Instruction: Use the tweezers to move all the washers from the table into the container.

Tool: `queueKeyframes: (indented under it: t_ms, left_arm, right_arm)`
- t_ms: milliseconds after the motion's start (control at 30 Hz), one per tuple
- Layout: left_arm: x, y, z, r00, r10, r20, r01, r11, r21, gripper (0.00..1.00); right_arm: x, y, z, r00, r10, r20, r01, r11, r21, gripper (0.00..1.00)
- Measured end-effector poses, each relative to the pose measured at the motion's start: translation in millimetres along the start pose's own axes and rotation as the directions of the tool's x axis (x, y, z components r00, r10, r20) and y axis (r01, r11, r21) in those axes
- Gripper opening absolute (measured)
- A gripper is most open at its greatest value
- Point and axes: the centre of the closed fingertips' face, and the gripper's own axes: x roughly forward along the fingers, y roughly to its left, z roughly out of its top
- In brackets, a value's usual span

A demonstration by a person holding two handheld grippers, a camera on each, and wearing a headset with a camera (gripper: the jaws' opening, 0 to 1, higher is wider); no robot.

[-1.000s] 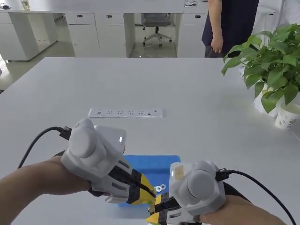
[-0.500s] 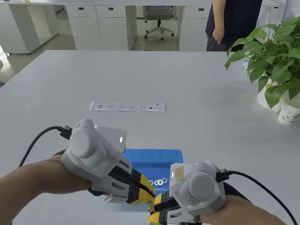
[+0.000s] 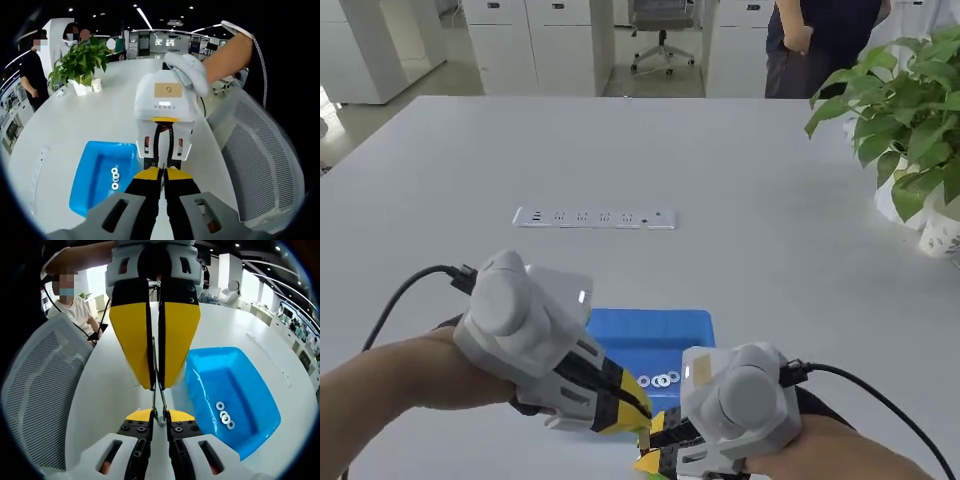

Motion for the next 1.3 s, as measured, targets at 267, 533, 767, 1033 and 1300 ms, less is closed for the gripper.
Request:
queueKeyframes:
  t_ms: [267,533,767,1033,1300]
  left_arm:
    - [2.3,-0.2,-3.0,1.0000,-0.004,-0.003,0.004,1.000,-0.007,0.05]
    - [2.1,0.6,-2.9,1.0000,-0.002,0.006,0.002,1.000,-0.015,0.05]
    - [1.7,-0.6,-2.8,1.0000,-0.007,0.005,0.007,1.000,-0.018,0.05]
    - [2.8,-2.2,-2.8,0.9999,-0.014,0.002,0.014,1.000,-0.015,0.05]
    - [3.1,-2.9,-3.3,0.9999,-0.014,-0.002,0.014,1.000,-0.010,0.05]
  right_arm:
    - [2.8,0.4,-2.3,1.0000,0.008,-0.005,-0.008,1.000,0.001,0.12]
    - [3.8,0.0,-3.1,0.9999,0.009,-0.005,-0.009,1.000,0.002,0.12]
    - [3.5,2.7,-2.0,0.9999,0.014,-0.005,-0.014,1.000,0.001,0.12]
    - [4.2,4.4,-3.2,0.9998,0.015,-0.010,-0.015,1.000,-0.003,0.12]
    - [4.0,4.3,-4.6,0.9998,0.014,-0.012,-0.014,1.000,-0.004,0.12]
